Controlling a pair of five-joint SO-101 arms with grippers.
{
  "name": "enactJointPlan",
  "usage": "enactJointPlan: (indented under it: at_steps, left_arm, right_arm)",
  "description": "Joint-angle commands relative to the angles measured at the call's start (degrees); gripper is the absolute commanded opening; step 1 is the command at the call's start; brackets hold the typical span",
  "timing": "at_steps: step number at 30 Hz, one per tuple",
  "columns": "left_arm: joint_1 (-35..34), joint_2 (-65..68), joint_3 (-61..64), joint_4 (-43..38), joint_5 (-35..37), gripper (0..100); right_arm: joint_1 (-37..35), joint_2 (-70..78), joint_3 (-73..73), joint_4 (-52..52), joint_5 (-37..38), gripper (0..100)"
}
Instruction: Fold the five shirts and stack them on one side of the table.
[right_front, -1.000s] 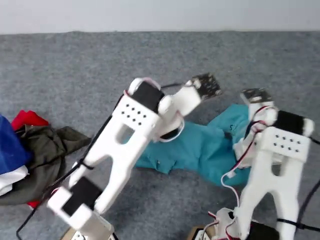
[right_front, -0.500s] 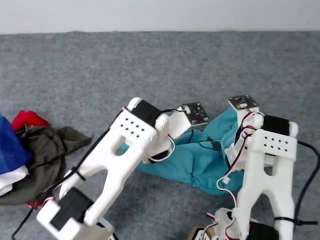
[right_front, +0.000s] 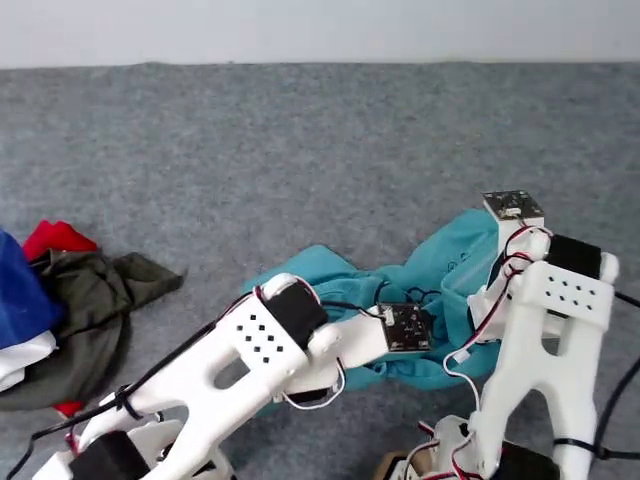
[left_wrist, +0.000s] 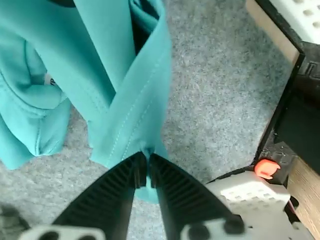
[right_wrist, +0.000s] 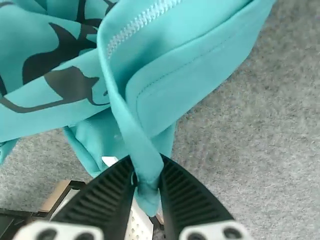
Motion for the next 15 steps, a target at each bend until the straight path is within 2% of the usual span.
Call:
enactJointPlan:
  at_steps: [1, 7, 15]
  left_arm:
    - [-0.2, -2.0, 0.2, -0.1, 0.3, 2]
    - [-0.5, -2.0, 0.2, -0.2, 0.6, 14]
    - [-6.2, -2.0, 4.6, -6.4, 0.4, 16]
  right_arm:
    - [0.7, -2.2, -0.4, 0.1, 0.4, 0.9]
    - [0.7, -2.2, -0.4, 2.0, 0.4, 0.9]
    - [0.7, -2.2, -0.5, 3.4, 0.4, 0.9]
